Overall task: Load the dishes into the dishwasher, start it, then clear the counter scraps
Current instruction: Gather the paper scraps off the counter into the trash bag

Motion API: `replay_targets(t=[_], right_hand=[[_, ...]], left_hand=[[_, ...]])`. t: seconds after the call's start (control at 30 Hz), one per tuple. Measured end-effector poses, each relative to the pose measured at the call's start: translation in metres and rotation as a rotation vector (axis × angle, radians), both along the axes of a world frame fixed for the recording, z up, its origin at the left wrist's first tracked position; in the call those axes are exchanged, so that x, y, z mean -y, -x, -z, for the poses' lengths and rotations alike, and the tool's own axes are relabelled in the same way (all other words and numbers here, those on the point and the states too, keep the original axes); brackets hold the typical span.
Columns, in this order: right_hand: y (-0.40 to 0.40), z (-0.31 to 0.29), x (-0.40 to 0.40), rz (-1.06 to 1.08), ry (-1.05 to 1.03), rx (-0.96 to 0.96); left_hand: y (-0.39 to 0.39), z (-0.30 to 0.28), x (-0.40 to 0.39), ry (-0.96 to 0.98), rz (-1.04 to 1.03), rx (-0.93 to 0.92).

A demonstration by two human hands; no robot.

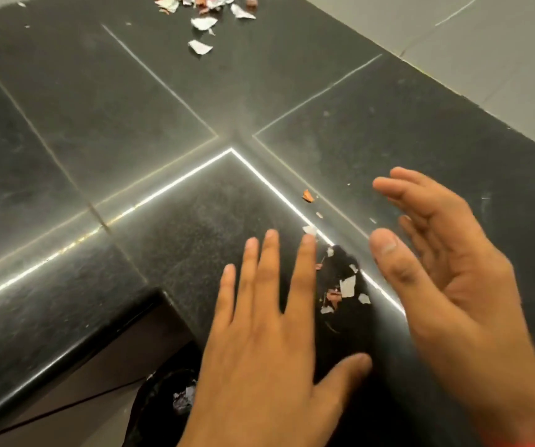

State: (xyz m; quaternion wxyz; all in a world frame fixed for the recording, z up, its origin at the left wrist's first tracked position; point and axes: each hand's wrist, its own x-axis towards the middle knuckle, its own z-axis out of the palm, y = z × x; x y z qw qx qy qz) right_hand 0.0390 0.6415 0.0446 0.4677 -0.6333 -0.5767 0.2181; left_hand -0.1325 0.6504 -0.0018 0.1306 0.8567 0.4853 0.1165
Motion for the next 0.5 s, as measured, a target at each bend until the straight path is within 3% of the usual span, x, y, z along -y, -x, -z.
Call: replay_targets(t=[0.1,0.17,0.5], right_hand=[[-0.037,0.018,-0.028,0.044,0.039,0.065],[-0.053,0.03,-0.051,0.053,0.055,0.1],[-0.074,0.052,-0.211,0.001,0.057,0.394]], left_hand=[[0.0,0.02,-0.006,0.053,0.02,-0.16],[-0.006,0.017,-0.016,0.111,0.007,-0.155],[-0.057,0.024,-0.101,-0.042,-0.051,-0.036]])
